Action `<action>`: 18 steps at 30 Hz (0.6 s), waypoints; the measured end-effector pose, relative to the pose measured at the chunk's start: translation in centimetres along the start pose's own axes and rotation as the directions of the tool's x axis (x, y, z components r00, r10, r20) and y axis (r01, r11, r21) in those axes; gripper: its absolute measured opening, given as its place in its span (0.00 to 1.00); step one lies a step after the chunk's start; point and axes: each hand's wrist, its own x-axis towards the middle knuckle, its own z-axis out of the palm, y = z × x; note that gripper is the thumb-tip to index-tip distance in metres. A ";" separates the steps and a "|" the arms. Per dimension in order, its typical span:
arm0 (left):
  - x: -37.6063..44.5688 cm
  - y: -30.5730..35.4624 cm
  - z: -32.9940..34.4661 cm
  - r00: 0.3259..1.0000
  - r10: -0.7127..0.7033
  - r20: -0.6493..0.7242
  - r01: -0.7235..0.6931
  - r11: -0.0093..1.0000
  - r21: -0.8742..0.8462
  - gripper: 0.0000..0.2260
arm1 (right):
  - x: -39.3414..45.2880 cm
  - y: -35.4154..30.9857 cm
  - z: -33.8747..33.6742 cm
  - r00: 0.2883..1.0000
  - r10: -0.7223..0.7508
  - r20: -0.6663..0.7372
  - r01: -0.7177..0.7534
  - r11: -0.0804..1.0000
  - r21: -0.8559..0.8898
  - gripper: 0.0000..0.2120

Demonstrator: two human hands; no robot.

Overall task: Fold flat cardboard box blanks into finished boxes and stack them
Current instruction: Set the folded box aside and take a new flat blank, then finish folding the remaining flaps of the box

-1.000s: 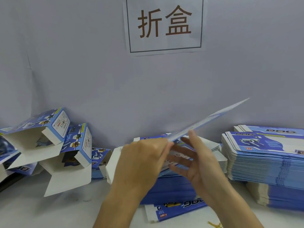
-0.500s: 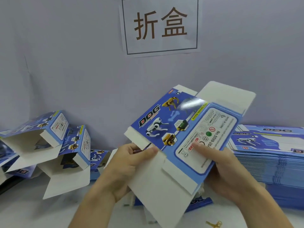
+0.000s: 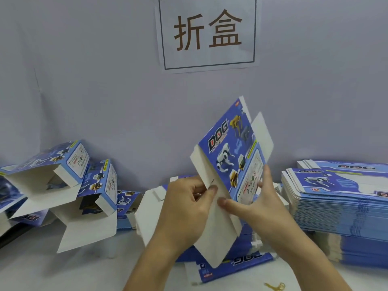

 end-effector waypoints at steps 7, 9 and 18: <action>0.0 -1.2 -0.5 0.971 0.107 -0.216 -0.056 0.972 0.228 0.47 | 0.5 1.2 -1.2 0.999 0.024 0.049 -0.040 0.933 0.358 0.39; 0.2 -1.4 -1.4 0.969 0.214 -0.125 -0.170 0.941 0.291 0.53 | 0.6 1.4 -1.4 0.994 -0.052 0.096 0.015 0.938 0.348 0.34; -0.1 -1.1 -3.1 0.965 0.193 0.179 -0.218 0.967 0.131 0.42 | 0.5 1.4 -2.0 0.973 -0.158 0.168 0.027 0.802 0.596 0.34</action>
